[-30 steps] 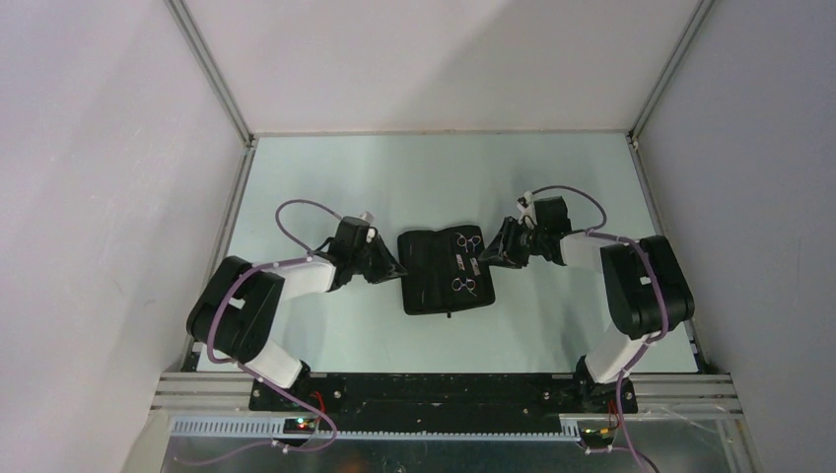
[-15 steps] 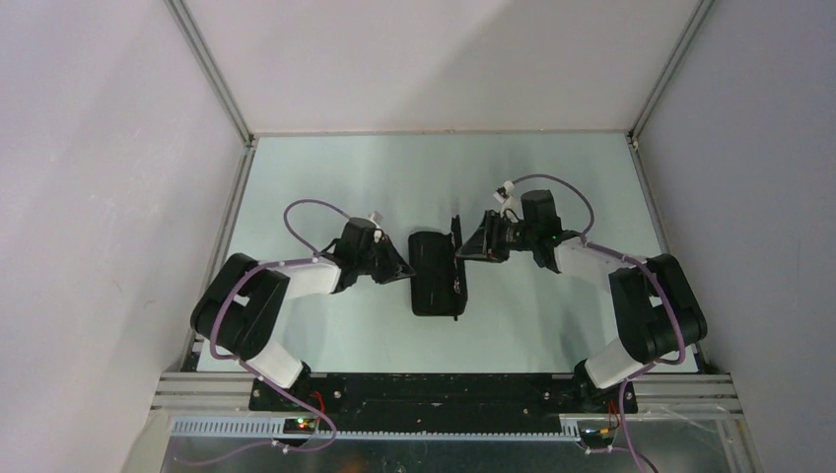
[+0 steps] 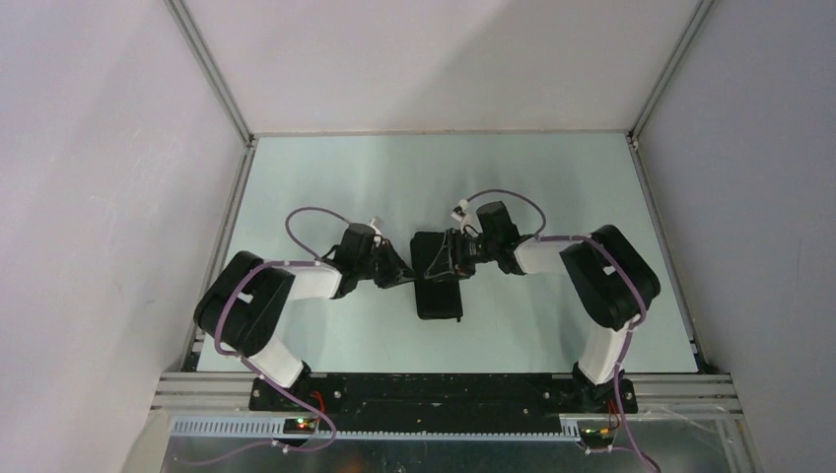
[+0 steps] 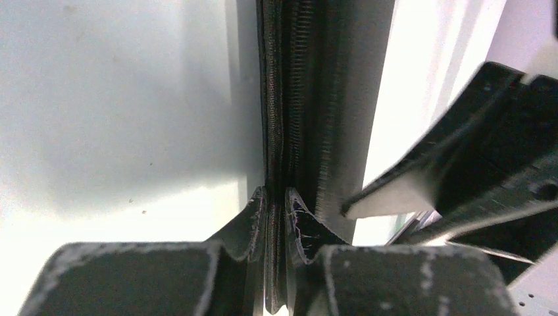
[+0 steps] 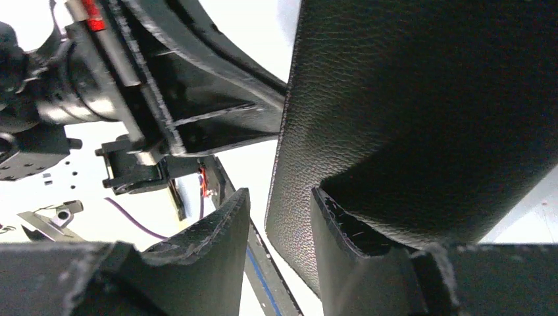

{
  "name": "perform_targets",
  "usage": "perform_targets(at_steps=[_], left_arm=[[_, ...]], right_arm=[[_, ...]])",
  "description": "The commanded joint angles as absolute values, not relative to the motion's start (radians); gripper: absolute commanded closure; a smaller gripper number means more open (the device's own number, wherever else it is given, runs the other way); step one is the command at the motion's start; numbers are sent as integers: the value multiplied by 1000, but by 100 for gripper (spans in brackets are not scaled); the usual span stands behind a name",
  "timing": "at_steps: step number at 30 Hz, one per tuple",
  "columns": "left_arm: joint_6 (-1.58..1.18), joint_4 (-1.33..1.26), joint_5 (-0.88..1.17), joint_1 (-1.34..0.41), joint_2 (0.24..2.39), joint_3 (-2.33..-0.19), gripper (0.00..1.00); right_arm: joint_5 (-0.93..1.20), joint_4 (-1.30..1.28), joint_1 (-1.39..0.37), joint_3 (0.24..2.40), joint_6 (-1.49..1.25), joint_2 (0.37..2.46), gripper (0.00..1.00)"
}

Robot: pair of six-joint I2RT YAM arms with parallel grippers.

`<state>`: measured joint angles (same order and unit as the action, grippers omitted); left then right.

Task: Sort the hair-cutting tools
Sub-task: Close the hairdressing tool bag at the center of the board.

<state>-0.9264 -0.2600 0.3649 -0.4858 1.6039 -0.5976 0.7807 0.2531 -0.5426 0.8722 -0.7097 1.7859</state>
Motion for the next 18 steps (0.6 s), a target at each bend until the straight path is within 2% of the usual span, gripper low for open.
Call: perform_targets(at_steps=[1, 7, 11, 17, 18], left_arm=[[-983, -383, 415, -476, 1607, -555, 93], [-1041, -458, 400, -434, 1576, -465, 86], [-1045, -440, 352, -424, 1505, -420, 75], [-1007, -343, 293, -424, 1395, -441, 44], [-1004, -339, 291, -425, 1391, -444, 41]], right_arm=[[781, 286, -555, 917, -714, 1862, 57], [759, 268, -556, 917, -704, 1912, 60], [746, 244, -558, 917, -684, 1913, 63], [727, 208, -562, 921, -653, 1895, 64], [725, 193, -563, 927, -644, 1894, 64]])
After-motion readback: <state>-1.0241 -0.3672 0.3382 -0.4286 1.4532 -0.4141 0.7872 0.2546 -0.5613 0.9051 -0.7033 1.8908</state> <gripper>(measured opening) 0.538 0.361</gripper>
